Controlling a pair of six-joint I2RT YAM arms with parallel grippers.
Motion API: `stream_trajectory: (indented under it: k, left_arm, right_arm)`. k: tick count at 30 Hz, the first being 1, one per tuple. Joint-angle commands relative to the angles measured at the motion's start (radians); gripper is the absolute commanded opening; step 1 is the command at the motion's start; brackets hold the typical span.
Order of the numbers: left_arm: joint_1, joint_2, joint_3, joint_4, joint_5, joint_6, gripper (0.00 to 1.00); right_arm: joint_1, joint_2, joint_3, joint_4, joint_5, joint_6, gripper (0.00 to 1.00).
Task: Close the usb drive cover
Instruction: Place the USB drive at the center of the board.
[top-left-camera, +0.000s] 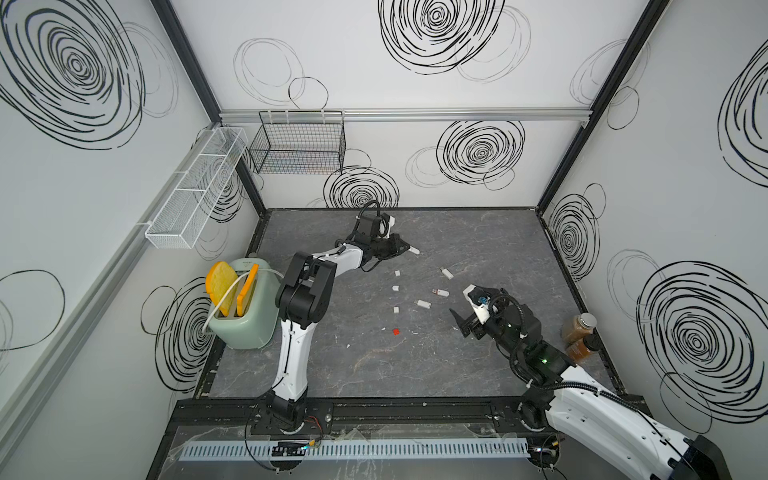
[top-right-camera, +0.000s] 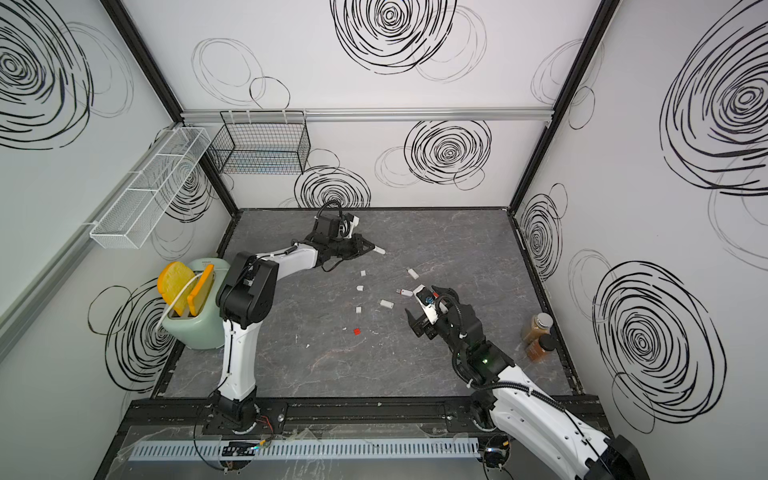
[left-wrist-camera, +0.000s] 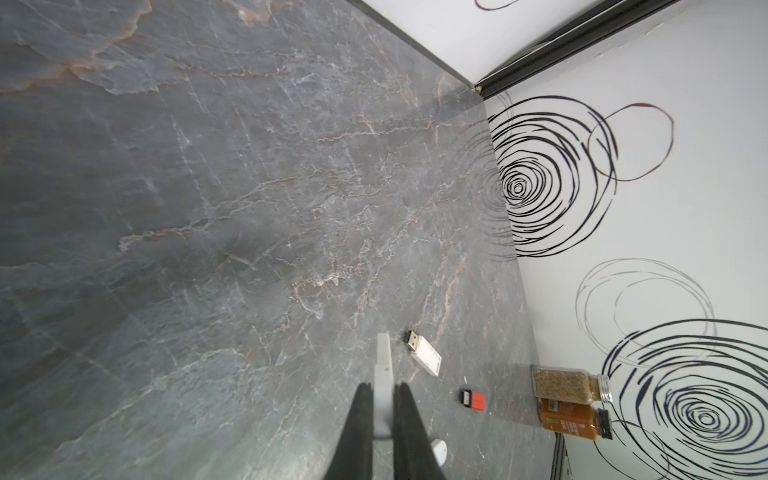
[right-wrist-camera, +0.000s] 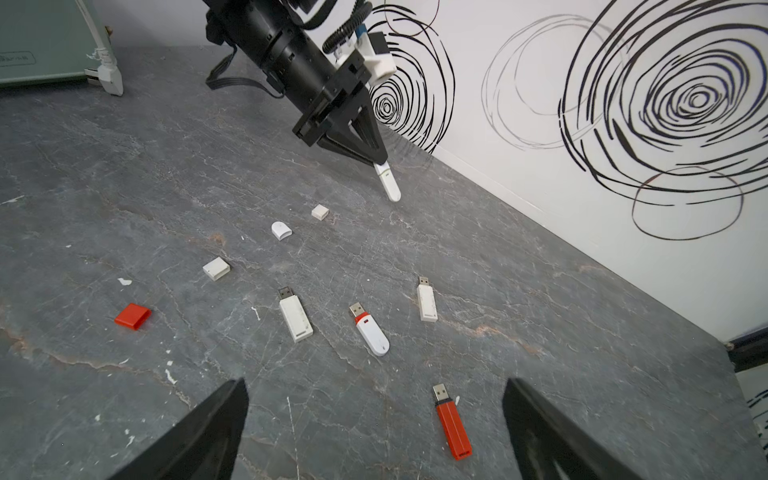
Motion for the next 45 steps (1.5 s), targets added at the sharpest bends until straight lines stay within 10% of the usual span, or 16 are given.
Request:
stream_trajectory:
  k: [1,22,45]
  left_arm:
    - [0.009,0.049,0.054,-0.027,-0.003,0.023,0.0]
    - [0.045,0.17,0.095,-0.139,0.086,0.078,0.02]
    - [0.077,0.226,0.157,-0.211,0.101,0.124,0.31]
  right_arm:
    - [0.01,-0.001,-0.014,0.043,0.024,-0.019,0.99]
    - [0.01,-0.007,-0.017,0.061,0.038,-0.039,0.99]
    - [0.011,-0.014,-0.021,0.058,0.044,-0.046,0.99]
